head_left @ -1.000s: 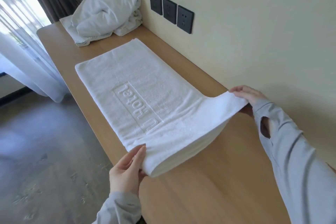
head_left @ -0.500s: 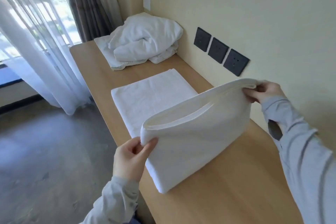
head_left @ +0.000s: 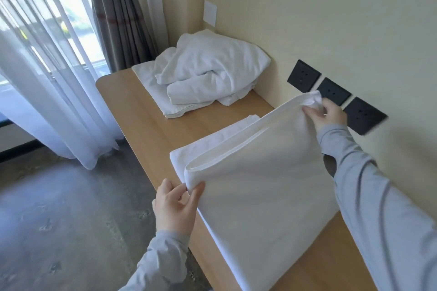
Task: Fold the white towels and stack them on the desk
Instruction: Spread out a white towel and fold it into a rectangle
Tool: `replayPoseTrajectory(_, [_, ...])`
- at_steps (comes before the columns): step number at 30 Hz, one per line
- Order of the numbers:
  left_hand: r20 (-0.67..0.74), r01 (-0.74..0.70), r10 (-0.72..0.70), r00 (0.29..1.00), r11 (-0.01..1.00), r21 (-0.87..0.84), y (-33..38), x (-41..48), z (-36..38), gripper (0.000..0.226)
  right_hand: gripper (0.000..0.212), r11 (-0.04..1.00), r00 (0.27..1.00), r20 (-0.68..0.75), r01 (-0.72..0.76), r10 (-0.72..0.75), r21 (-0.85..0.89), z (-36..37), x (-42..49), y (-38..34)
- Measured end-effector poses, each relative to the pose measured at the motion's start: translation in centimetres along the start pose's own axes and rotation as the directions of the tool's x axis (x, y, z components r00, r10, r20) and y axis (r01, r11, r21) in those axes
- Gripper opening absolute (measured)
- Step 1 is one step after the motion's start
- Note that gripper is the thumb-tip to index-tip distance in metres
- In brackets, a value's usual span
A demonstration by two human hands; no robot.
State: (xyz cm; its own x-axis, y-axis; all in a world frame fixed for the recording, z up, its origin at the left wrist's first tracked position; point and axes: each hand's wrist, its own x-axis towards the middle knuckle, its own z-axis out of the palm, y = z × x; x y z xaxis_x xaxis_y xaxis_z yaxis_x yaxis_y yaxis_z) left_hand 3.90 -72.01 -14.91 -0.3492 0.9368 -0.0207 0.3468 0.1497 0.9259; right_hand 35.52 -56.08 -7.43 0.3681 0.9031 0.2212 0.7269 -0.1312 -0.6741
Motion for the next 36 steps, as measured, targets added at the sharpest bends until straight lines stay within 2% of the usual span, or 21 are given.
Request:
replayPoseTrajectory(2, [-0.002, 0.023, -0.023, 1.0, 0.998, 0.06, -1.2, 2.5, 0.4, 0.053, 0.03, 0.999, 0.999, 0.009, -0.038, 0.038, -0.004, 2.8, 0.9, -0.2])
replayPoseTrajectory(8, [0.035, 0.187, -0.188, 0.981, 0.981, 0.05, -5.6, 8.3, 2.1, 0.052, 0.027, 0.975, 0.97, 0.12, -0.203, 0.213, -0.093, 11.0, 4.0, 0.8])
replayPoseTrajectory(10, [0.071, 0.245, -0.253, 0.965, 0.965, 0.098, -7.3, 10.2, 2.7, 0.052, 0.025, 0.957, 0.946, 0.172, -0.25, 0.274, -0.145, 13.9, 4.9, 1.8])
replayPoseTrajectory(13, [0.121, 0.311, -0.339, 0.933, 0.928, 0.203, -9.6, 12.6, 3.5, 0.053, 0.042, 0.939, 0.898, 0.276, -0.316, 0.343, -0.137, 18.0, 5.9, 3.6])
replayPoseTrajectory(17, [0.219, 0.31, -0.392, 0.893, 0.891, 0.331, -10.9, 14.0, 3.4, 0.043, 0.037, 0.91, 0.863, 0.321, -0.307, 0.389, -0.278, 21.2, 6.4, 5.6])
replayPoseTrajectory(19, [0.176, 0.26, -0.343, 0.923, 0.891, 0.373, -10.4, 14.4, 3.2, 0.022, 0.034, 0.887, 0.923, 0.246, -0.17, 0.296, -0.43, 21.5, 6.3, 6.0])
replayPoseTrajectory(20, [0.121, 0.21, -0.285, 0.951, 0.88, 0.426, -9.9, 14.7, 3.3, 0.028, 0.034, 0.872, 0.962, 0.201, -0.065, 0.184, -0.486, 21.6, 6.2, 6.1])
replayPoseTrajectory(21, [0.101, 0.104, -0.169, 0.98, 0.879, 0.465, -9.4, 14.8, 3.5, 0.038, 0.035, 0.868, 0.984, 0.174, 0.064, 0.026, -0.493, 21.6, 6.1, 5.9])
replayPoseTrajectory(22, [0.126, -0.047, -0.016, 0.992, 0.874, 0.483, -8.6, 15.0, 4.0, 0.042, 0.033, 0.868, 0.972, 0.174, 0.223, -0.161, -0.443, 21.5, 5.9, 5.6])
replayPoseTrajectory(23, [0.197, -0.206, 0.123, 0.973, 0.85, 0.485, -7.6, 15.5, 4.7, 0.043, 0.028, 0.845, 0.918, 0.193, 0.394, -0.345, -0.362, 21.6, 5.9, 5.3])
replayPoseTrajectory(25, [0.357, -0.408, 0.251, 0.9, 0.774, 0.484, -6.2, 16.7, 6.3, 0.042, 0.012, 0.716, 0.753, 0.294, 0.655, -0.589, -0.242, 21.9, 5.8, 5.0])
replayPoseTrajectory(26, [0.409, -0.437, 0.242, 0.88, 0.751, 0.495, -6.0, 17.5, 7.0, 0.041, 0.006, 0.652, 0.684, 0.366, 0.723, -0.631, -0.226, 21.9, 5.8, 4.9])
replayPoseTrajectory(28, [0.463, -0.401, 0.149, 0.874, 0.76, 0.512, -6.2, 18.8, 7.9, 0.041, 0.011, 0.579, 0.615, 0.471, 0.779, -0.633, -0.239, 22.0, 6.2, 4.9])
replayPoseTrajectory(32, [0.497, -0.264, 0.019, 0.868, 0.864, 0.429, -7.8, 20.4, 7.8, 0.036, 0.029, 0.459, 0.559, 0.54, 0.828, -0.629, -0.322, 21.8, 7.4, 4.2])
replayPoseTrajectory(34, [0.502, -0.252, 0.035, 0.864, 0.893, 0.373, -8.0, 20.7, 7.5, 0.033, 0.037, 0.442, 0.544, 0.501, 0.839, -0.673, -0.318, 22.0, 7.5, 3.7])
replayPoseTrajectory(36, [0.529, -0.299, 0.085, 0.844, 0.894, 0.333, -8.1, 20.6, 7.0, 0.033, 0.046, 0.473, 0.578, 0.42, 0.815, -0.699, -0.335, 22.0, 7.4, 3.1])
